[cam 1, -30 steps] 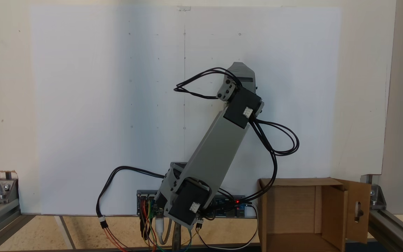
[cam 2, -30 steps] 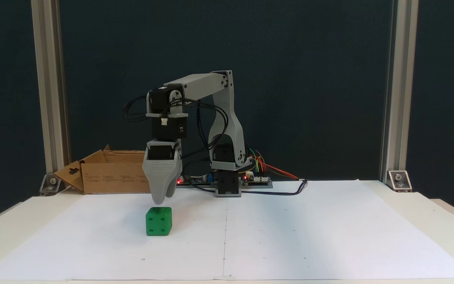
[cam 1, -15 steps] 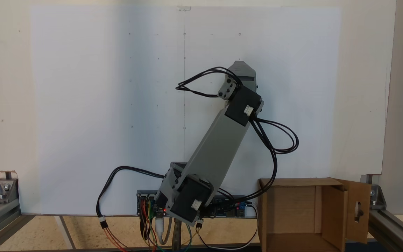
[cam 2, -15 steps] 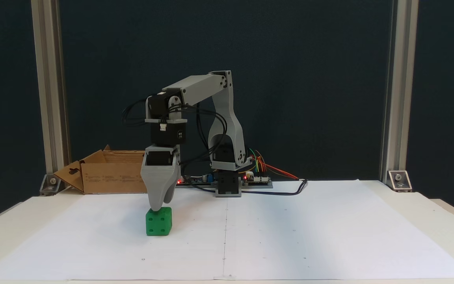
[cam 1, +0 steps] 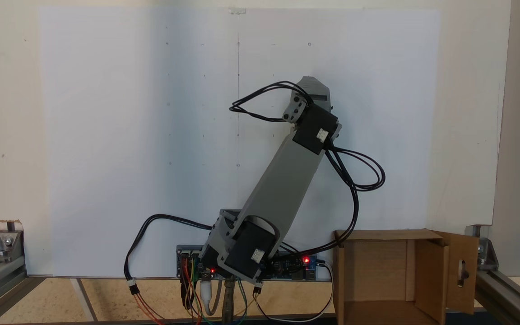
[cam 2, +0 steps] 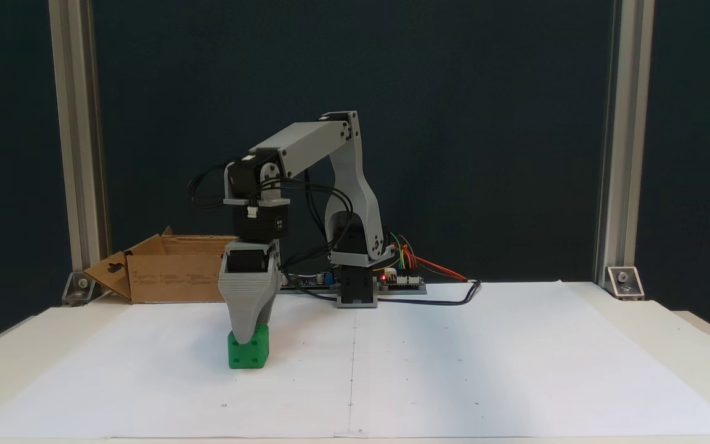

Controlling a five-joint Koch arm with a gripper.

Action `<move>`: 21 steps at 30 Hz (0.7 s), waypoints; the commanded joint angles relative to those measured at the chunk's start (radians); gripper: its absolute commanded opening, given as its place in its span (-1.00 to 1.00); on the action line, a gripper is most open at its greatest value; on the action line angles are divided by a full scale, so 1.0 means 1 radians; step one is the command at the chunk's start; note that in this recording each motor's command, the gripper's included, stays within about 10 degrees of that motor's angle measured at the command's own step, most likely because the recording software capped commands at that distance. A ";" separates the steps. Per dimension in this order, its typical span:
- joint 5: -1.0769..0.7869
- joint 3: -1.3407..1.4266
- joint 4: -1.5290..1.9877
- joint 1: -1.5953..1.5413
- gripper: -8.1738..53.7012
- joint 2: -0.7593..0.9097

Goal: Grasp a green dice and put it in the bin.

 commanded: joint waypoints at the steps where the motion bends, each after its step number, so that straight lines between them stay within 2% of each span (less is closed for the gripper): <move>1: -0.052 -0.020 -0.017 -0.002 0.60 0.005; 19: -0.052 -0.020 -0.037 -0.006 0.59 -0.052; 21: -0.052 -0.021 -0.067 -0.006 0.52 -0.072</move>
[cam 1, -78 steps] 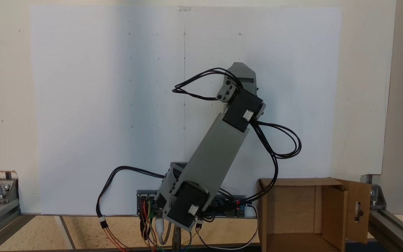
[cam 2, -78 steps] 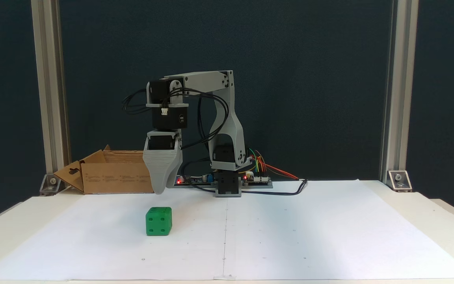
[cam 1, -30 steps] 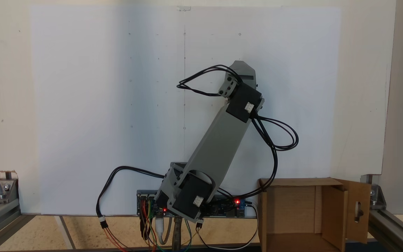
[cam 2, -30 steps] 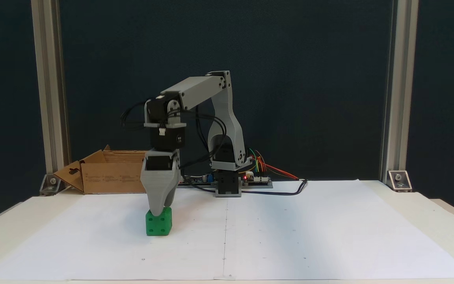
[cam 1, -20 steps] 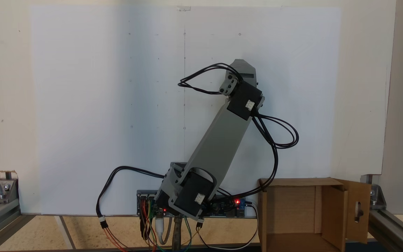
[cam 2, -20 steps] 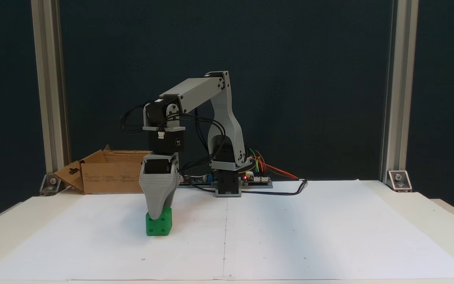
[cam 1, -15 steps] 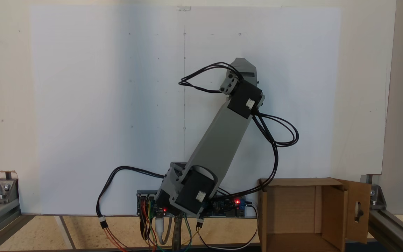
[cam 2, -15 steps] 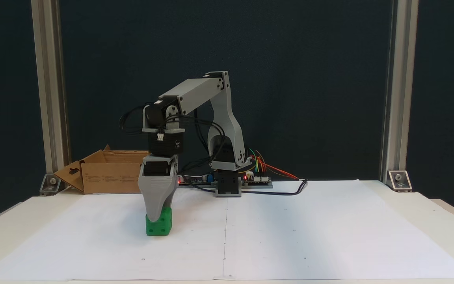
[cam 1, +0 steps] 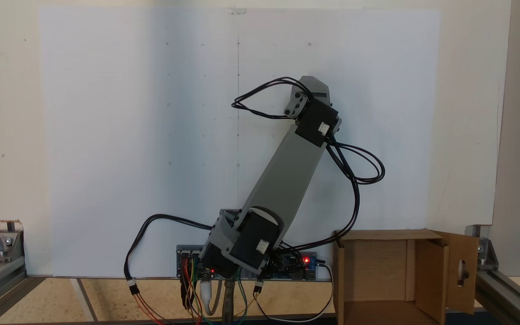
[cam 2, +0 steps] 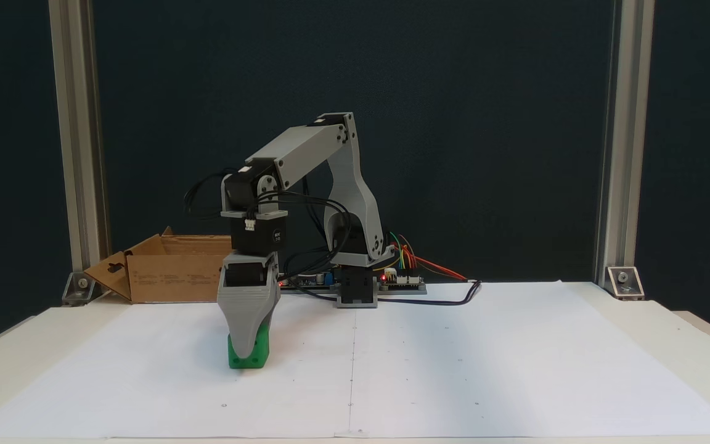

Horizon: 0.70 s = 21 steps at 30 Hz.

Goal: Grasp a green dice and put it in the bin.

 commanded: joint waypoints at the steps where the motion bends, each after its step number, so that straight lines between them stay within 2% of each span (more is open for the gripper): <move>1: -0.052 -0.021 -0.041 -0.002 0.52 -0.003; 21: -0.051 -0.025 -0.063 0.011 0.47 -0.025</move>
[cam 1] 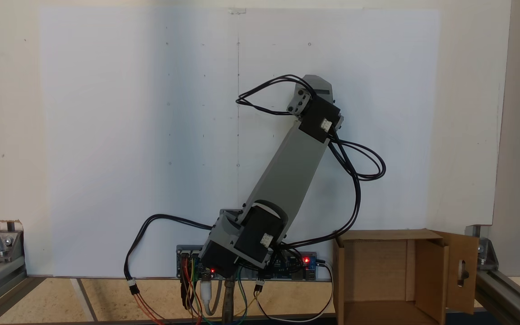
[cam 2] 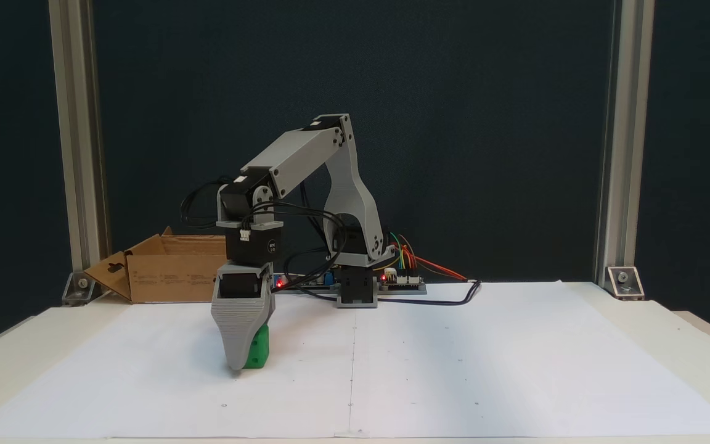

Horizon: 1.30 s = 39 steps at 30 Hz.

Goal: Grasp a green dice and put it in the bin.

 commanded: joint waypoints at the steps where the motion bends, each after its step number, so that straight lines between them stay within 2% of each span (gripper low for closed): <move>1: -0.051 -0.025 0.000 0.002 0.47 0.009; 9: -0.051 -0.025 0.005 0.002 0.44 0.006; 13: -0.051 -0.025 0.006 0.003 0.33 0.006; 17: -0.051 -0.025 0.020 0.003 0.13 0.006; 21: -0.051 -0.025 0.017 0.005 -0.35 0.006; 25: -0.051 -0.040 0.041 0.008 -0.37 0.011; 28: -0.048 -0.097 0.219 0.006 -0.37 0.067; 30: 0.021 -0.176 0.317 -0.002 -0.37 0.132; 31: 0.176 -0.230 0.402 -0.012 -0.37 0.184; 39: 0.474 -0.333 0.607 0.025 -0.37 0.436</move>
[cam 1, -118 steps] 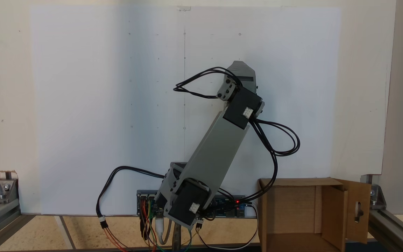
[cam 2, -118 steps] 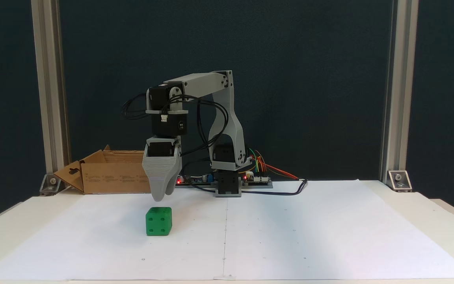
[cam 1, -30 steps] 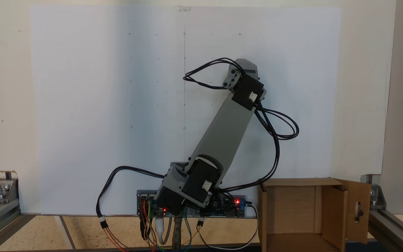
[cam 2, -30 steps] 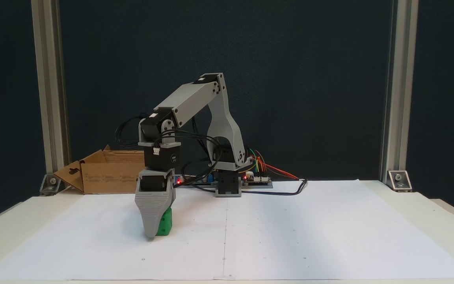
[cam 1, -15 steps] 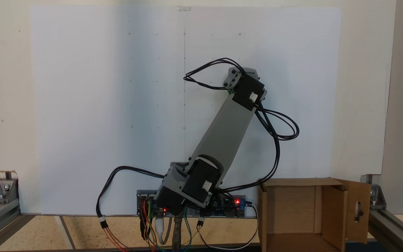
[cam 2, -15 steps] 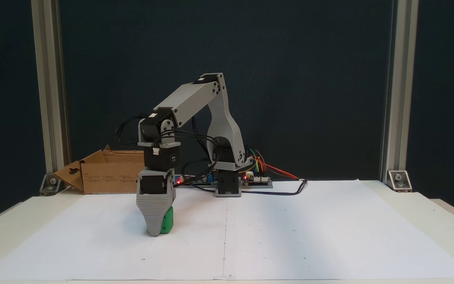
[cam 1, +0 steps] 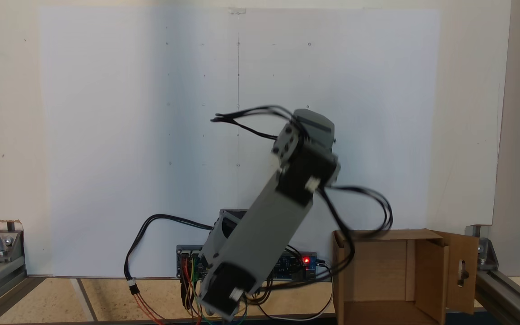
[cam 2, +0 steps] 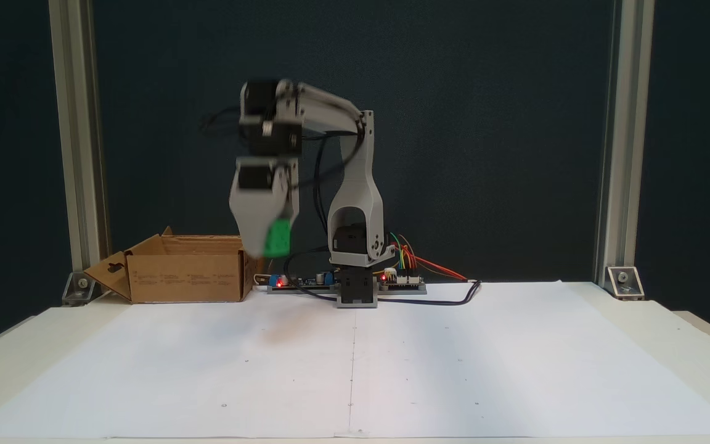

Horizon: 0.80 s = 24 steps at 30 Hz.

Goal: Grasp a green dice and put it in the bin.

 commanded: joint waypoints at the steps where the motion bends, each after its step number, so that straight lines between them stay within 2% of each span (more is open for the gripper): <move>1: 0.141 -0.074 0.034 0.037 -0.37 0.086; 5: 0.137 -0.103 -0.017 0.196 -0.37 0.160; 14: 0.014 -0.295 -0.057 0.739 -0.37 0.155; 20: -0.049 -0.295 -0.132 1.032 -0.37 0.054; 24: -0.178 -0.295 -0.160 1.123 -0.37 -0.072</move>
